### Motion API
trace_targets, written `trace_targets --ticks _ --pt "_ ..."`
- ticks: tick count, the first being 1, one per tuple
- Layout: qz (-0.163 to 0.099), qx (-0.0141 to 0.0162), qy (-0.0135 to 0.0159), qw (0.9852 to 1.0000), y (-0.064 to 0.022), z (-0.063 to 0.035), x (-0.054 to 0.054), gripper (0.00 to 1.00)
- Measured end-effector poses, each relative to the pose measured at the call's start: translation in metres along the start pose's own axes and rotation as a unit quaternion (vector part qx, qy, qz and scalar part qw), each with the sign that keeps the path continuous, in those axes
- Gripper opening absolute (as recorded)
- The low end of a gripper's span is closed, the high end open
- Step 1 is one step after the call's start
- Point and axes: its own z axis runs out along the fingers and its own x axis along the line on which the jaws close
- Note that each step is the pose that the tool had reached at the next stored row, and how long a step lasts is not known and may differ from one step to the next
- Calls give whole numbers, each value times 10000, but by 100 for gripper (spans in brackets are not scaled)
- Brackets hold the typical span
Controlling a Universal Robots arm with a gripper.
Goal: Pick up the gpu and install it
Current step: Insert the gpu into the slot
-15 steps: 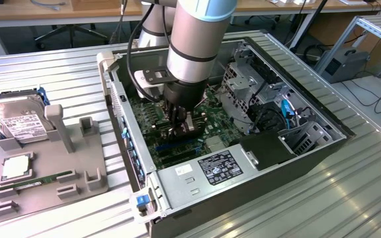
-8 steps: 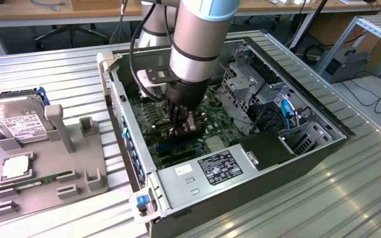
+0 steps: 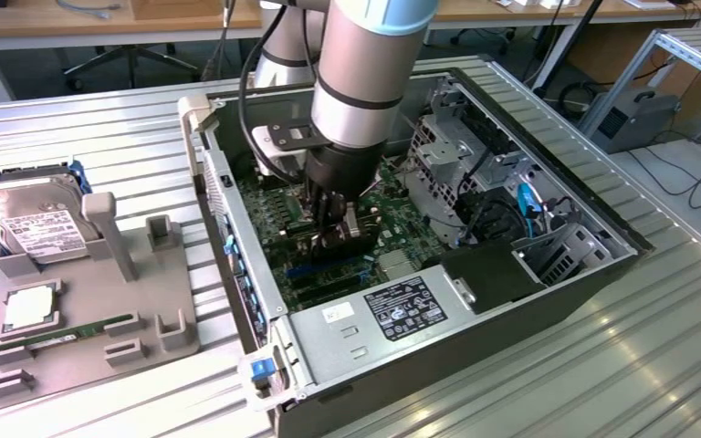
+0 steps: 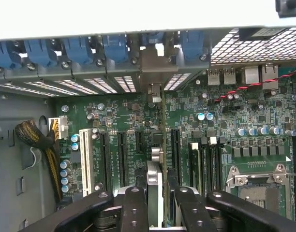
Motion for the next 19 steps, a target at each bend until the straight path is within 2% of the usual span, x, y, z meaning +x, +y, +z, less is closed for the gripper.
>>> trace_targets --ticks 5,17,18,19 --pt "29 2 26 10000 3 1 -13 27" --pt "76 2 27 10000 28 9 -12 27" --pt "40 2 29 10000 28 9 -12 27" --pt "-227 2 49 9997 28 8 -12 27"
